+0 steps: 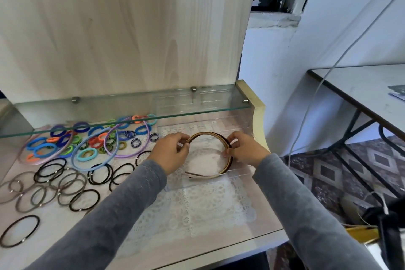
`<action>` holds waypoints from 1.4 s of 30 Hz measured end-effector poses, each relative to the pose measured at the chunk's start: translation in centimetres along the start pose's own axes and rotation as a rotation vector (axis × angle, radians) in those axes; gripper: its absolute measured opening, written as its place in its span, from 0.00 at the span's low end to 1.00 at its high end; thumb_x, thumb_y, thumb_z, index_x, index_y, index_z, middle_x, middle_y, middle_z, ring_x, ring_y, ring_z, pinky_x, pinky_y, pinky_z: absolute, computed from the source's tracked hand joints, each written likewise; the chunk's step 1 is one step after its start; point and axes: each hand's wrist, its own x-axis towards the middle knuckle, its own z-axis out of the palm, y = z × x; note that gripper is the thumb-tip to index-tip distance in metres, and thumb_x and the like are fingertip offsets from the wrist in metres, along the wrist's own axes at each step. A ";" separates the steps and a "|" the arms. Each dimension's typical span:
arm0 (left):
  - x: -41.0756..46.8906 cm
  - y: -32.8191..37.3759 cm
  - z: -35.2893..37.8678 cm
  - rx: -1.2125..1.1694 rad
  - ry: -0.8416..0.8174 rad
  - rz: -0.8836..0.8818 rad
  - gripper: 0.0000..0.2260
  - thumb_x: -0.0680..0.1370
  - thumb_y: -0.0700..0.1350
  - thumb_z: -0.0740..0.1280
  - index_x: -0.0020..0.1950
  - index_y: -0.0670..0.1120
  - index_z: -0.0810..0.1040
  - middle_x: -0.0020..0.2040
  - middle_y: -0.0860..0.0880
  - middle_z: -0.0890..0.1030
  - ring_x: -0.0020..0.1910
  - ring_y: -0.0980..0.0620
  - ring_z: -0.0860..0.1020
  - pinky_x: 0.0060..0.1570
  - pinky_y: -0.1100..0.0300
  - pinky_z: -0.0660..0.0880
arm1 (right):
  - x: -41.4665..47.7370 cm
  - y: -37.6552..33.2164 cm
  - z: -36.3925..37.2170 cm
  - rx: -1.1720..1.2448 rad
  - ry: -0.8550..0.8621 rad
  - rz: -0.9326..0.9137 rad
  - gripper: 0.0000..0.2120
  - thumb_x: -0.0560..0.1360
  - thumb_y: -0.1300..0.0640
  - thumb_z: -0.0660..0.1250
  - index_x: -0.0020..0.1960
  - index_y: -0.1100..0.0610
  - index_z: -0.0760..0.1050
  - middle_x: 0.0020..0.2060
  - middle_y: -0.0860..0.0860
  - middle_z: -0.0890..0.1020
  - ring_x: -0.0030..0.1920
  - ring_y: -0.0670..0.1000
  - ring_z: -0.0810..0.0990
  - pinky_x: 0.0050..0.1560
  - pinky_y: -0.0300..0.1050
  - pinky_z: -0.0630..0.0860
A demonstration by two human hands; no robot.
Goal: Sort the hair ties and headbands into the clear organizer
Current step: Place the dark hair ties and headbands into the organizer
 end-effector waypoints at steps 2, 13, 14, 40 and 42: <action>0.2 0.0 0.0 0.031 -0.024 -0.007 0.12 0.79 0.44 0.64 0.62 0.47 0.77 0.54 0.50 0.79 0.47 0.54 0.78 0.51 0.60 0.75 | 0.1 0.0 0.1 -0.053 0.023 -0.012 0.08 0.73 0.63 0.68 0.49 0.54 0.72 0.44 0.54 0.81 0.39 0.51 0.79 0.43 0.44 0.78; 0.8 0.2 1.1 0.230 -0.080 -0.022 0.11 0.80 0.46 0.64 0.61 0.47 0.79 0.53 0.48 0.75 0.47 0.52 0.74 0.52 0.61 0.70 | -0.4 -0.3 0.8 -0.264 0.113 -0.008 0.10 0.75 0.63 0.63 0.53 0.54 0.76 0.45 0.49 0.77 0.43 0.49 0.75 0.40 0.37 0.69; 0.7 0.2 1.2 0.243 -0.081 -0.021 0.12 0.80 0.46 0.64 0.61 0.47 0.79 0.53 0.47 0.74 0.48 0.51 0.74 0.53 0.60 0.71 | -0.4 -0.3 0.9 -0.265 0.111 -0.002 0.10 0.75 0.63 0.63 0.54 0.54 0.76 0.45 0.50 0.78 0.43 0.48 0.75 0.38 0.36 0.69; -0.8 1.0 -1.8 0.321 -0.508 0.083 0.08 0.73 0.54 0.72 0.52 0.61 0.80 0.60 0.54 0.67 0.54 0.56 0.72 0.58 0.62 0.69 | -1.6 -0.9 1.2 -0.427 0.237 -0.066 0.12 0.74 0.64 0.62 0.51 0.52 0.80 0.49 0.52 0.80 0.47 0.52 0.78 0.49 0.44 0.76; -1.0 1.1 -1.6 0.318 -0.497 0.093 0.05 0.74 0.53 0.71 0.49 0.60 0.81 0.60 0.54 0.66 0.52 0.57 0.73 0.53 0.64 0.68 | -1.6 -1.0 1.3 -0.436 0.242 -0.064 0.12 0.74 0.63 0.62 0.52 0.52 0.80 0.49 0.52 0.81 0.48 0.52 0.78 0.51 0.45 0.77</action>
